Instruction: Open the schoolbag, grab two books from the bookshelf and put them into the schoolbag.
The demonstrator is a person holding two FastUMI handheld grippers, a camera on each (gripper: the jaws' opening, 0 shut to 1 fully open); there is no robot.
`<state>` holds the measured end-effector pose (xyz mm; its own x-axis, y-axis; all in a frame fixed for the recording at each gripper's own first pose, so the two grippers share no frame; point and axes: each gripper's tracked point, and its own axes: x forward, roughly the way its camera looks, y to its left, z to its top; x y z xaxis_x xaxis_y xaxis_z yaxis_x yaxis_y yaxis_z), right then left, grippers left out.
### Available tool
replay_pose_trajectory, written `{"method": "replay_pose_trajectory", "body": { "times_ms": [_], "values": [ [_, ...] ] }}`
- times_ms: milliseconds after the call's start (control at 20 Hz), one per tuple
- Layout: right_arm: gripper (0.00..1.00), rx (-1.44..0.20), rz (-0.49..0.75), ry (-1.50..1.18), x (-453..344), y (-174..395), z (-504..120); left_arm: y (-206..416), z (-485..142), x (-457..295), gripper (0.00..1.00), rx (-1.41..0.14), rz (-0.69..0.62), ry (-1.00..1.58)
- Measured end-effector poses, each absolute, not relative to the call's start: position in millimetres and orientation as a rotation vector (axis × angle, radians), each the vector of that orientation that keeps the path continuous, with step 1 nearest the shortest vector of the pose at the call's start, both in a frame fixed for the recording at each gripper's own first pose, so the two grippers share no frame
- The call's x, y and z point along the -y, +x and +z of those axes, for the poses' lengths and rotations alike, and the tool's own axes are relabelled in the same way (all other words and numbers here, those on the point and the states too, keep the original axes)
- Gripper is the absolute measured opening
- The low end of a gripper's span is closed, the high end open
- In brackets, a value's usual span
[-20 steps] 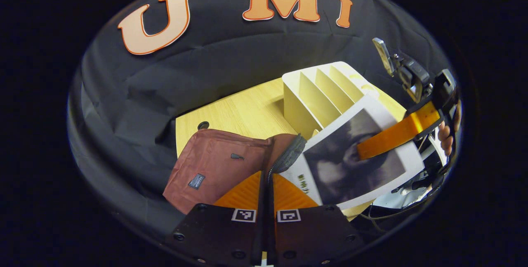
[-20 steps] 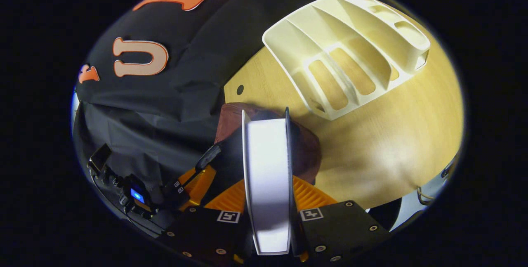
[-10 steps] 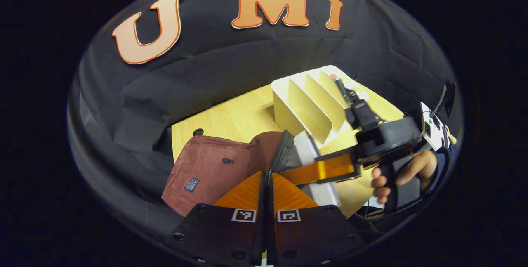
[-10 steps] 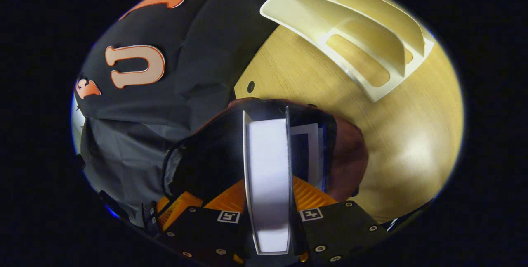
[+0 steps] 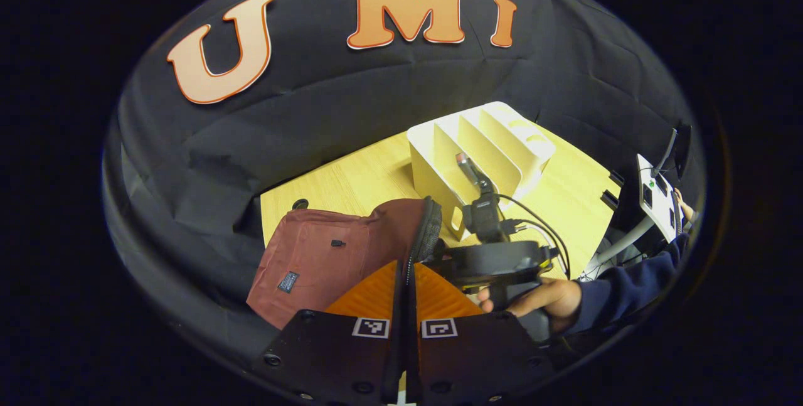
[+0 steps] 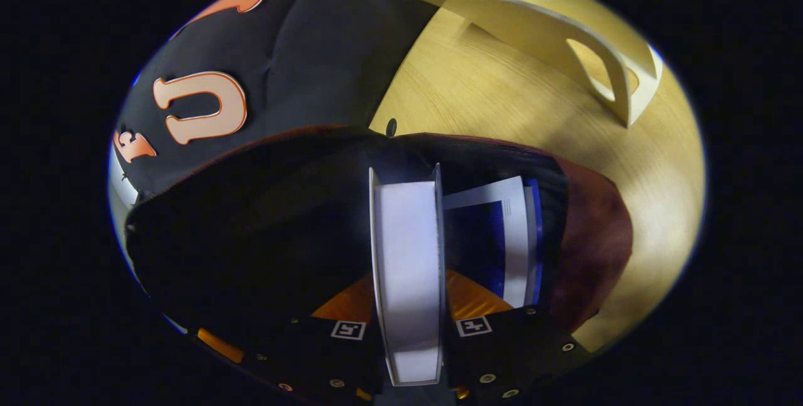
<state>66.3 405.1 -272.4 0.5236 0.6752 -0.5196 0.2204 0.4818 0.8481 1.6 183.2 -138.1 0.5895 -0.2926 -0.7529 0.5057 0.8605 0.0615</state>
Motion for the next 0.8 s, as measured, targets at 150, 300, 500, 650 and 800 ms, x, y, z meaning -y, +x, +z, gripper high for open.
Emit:
{"method": "replay_pose_trajectory", "body": {
  "times_ms": [150, 300, 500, 650, 800],
  "values": [
    [0.52, -1.060, 0.314, 0.934, -392, 53, -283, 3, -141, -192, 0.05, -0.817, -0.443, 0.267],
    [0.87, -1.037, 0.284, 0.824, -354, 47, -278, -4, -153, -188, 0.07, -0.828, -0.452, 0.240],
    [0.97, -0.947, 0.212, 0.728, -286, 50, -260, -14, -170, -167, 0.14, -0.841, -0.486, 0.225],
    [0.97, -0.873, 0.164, 0.668, -240, 44, -240, -25, -179, -148, 0.20, -0.842, -0.497, 0.223],
    [0.97, -0.804, 0.142, 0.648, -194, 39, -214, -32, -185, -126, 0.33, -0.844, -0.511, 0.228]
  ]
}}
